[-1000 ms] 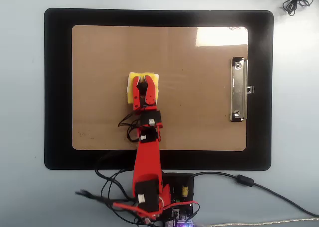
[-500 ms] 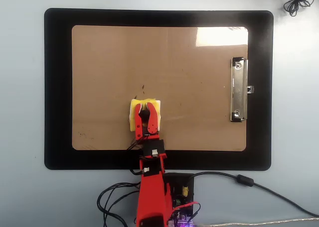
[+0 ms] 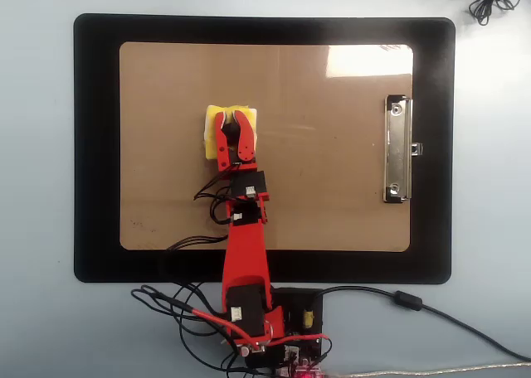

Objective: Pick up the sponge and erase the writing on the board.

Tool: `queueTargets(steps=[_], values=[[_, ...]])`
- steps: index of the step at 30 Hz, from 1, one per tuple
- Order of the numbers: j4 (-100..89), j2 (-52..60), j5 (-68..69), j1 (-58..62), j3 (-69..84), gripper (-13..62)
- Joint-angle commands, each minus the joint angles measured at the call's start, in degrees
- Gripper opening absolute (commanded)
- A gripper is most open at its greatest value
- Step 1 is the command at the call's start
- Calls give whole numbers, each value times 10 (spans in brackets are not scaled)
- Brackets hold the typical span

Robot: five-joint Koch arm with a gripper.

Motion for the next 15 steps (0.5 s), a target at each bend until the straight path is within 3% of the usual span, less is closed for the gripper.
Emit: queueTargets(steps=[1,9,12,15], values=[[-5,13,-11,14,24,-81],[41,240,-25,-39,232,-81],[165,246,-33,-44,176,-81],[261,170,-34,-44,56,-81]])
